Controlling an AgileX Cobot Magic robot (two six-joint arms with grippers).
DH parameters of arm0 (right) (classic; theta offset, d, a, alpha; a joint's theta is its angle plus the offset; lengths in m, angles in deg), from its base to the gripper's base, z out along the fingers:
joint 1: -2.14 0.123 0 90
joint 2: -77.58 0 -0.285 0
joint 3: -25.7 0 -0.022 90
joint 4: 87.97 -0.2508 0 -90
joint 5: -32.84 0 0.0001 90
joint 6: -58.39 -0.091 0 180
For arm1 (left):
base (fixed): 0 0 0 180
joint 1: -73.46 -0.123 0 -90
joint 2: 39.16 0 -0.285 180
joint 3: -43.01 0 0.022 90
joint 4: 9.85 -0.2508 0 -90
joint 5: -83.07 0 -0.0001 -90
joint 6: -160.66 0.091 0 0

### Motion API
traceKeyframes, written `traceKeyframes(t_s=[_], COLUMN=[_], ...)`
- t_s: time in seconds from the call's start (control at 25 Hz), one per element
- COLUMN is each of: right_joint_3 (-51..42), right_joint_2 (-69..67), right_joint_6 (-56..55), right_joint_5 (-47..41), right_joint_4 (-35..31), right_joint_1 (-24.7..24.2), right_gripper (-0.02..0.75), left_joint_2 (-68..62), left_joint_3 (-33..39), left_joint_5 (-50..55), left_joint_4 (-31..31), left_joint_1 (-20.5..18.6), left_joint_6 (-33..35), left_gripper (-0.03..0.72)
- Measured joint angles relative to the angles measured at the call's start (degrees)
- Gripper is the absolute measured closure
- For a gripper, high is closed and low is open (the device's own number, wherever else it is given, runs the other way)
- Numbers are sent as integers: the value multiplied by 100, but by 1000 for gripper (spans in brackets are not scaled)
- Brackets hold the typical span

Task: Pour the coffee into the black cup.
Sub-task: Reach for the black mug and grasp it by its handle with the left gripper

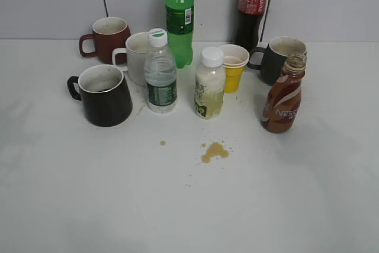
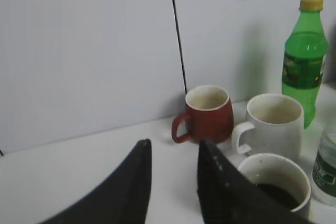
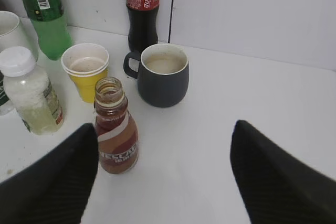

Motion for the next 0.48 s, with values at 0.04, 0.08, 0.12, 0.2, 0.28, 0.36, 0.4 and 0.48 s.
traceKeyframes(t_s=[0.04,0.08,0.12,0.2,0.28,0.36,0.4,0.48], right_joint_3=[0,0,0,0,0,0,0,0], right_joint_2=[-131,-259,-395,-672,-948,-1173,-1287,-1489], right_joint_6=[-7,-7,-11,-44,-138,-244,-270,-288], right_joint_5=[140,228,558,906,1280,1603,1742,1955], right_joint_4=[-44,-119,-164,-263,-272,-276,-264,-211], right_joint_1=[0,0,0,0,0,0,0,0], right_gripper=[151,151,151,151,152,152,152,152], left_joint_2=[-283,-630,-977,-1618,-2271,-2805,-3072,-3506], left_joint_3=[0,0,0,1,1,1,1,6], left_joint_5=[-173,-334,-514,-906,-1349,-1859,-2100,-2485], left_joint_4=[52,112,143,180,191,192,199,198], left_joint_1=[0,0,0,0,0,0,0,0], left_joint_6=[0,0,0,0,0,-53,-93,-150], left_gripper=[449,449,449,449,449,449,449,449])
